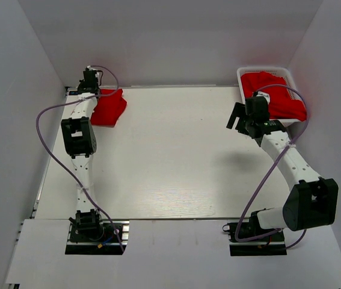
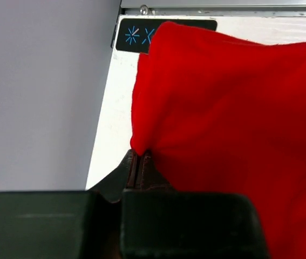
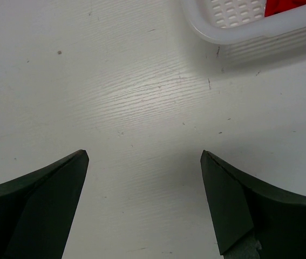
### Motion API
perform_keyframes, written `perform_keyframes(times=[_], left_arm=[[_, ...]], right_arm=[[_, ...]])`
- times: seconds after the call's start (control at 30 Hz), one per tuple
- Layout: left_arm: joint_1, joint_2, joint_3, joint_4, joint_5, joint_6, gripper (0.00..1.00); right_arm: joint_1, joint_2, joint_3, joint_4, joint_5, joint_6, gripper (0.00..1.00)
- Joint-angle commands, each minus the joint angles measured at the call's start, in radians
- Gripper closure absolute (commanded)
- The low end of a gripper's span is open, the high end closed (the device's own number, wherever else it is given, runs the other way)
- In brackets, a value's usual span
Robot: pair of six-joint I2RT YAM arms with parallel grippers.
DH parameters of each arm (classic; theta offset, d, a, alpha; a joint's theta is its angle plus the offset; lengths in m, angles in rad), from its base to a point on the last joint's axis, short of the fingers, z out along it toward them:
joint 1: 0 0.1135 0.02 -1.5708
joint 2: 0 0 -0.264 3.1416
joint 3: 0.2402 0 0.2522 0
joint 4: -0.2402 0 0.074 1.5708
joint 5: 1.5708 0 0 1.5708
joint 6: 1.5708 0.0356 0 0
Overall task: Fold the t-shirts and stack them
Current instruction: Put the neatly folded tshirt into the corner of the board with the left arm
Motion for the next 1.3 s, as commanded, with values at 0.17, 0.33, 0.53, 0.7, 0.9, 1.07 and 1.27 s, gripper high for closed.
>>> perform_keyframes(times=[0.17, 0.33, 0.53, 0.7, 0.9, 1.07, 1.27], left_arm=[[0.045, -0.010, 0.061, 0.151, -0.074, 0.079, 1.00], [0.072, -0.010, 0.097, 0.151, -0.052, 0.051, 1.00], [0.072, -0.085, 0.048, 0.090, -0.052, -0.036, 0.00], [0.056, -0.204, 0.012, -0.045, 0.078, -0.139, 0.00], [0.015, -0.491, -0.219, -0.148, 0.509, -0.309, 0.00], [-0.095, -0.791, -0.759, 0.032, 0.647, -0.505, 0.00], [-0.322, -1.126, -1.193, 0.139, 0.643, -0.592, 0.00]], right_arm=[[-0.012, -0.036, 0.031, -0.009, 0.088, -0.007, 0.10], [-0.019, -0.034, 0.008, -0.012, 0.082, -0.002, 0.10], [-0.024, -0.054, 0.018, -0.016, 0.059, -0.024, 0.10], [-0.024, -0.073, 0.036, -0.022, -0.025, -0.042, 0.10], [-0.022, -0.064, 0.004, 0.003, -0.165, -0.056, 0.10], [-0.016, -0.068, -0.117, 0.137, -0.367, -0.012, 0.10], [-0.012, -0.106, -0.304, 0.251, -0.491, -0.002, 0.10]])
